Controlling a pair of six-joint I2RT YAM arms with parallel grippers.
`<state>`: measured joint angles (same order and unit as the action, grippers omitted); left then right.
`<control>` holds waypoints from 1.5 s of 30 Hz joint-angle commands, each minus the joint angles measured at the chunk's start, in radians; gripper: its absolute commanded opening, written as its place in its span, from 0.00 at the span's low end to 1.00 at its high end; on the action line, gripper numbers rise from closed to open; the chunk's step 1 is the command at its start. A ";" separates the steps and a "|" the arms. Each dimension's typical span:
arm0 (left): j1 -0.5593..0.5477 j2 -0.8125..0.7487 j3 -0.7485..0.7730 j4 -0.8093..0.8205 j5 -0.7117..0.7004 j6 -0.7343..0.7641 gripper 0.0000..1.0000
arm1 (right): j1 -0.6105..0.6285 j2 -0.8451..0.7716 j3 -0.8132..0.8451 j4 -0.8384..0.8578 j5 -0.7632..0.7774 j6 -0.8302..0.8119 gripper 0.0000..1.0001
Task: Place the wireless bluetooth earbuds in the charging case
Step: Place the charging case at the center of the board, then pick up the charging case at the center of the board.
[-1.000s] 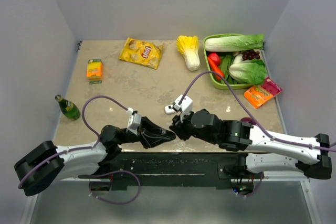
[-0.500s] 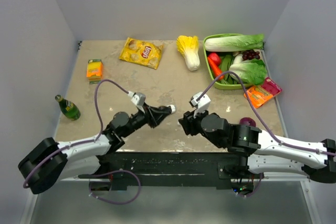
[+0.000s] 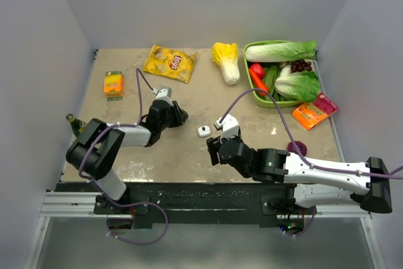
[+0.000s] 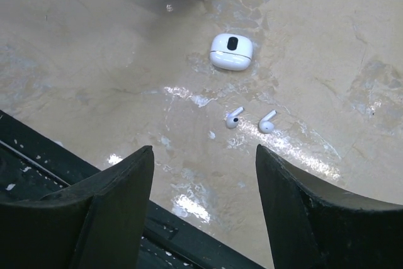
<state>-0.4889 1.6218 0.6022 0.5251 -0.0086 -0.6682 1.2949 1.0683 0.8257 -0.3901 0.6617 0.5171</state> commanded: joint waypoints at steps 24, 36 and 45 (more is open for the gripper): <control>0.150 -0.259 -0.010 -0.336 -0.151 0.006 0.68 | -0.012 -0.042 -0.014 0.000 0.064 0.014 0.78; -0.040 -0.450 -0.249 -0.069 -0.082 -0.228 1.00 | -0.026 -0.082 -0.111 0.140 0.142 0.020 0.73; -0.152 -0.314 -0.194 -0.093 -0.119 -0.216 0.57 | -0.159 0.004 -0.117 0.151 -0.001 0.024 0.33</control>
<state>-0.5972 1.2541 0.3565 0.3740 -0.1074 -0.8883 1.2388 1.0283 0.7124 -0.2943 0.7391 0.5179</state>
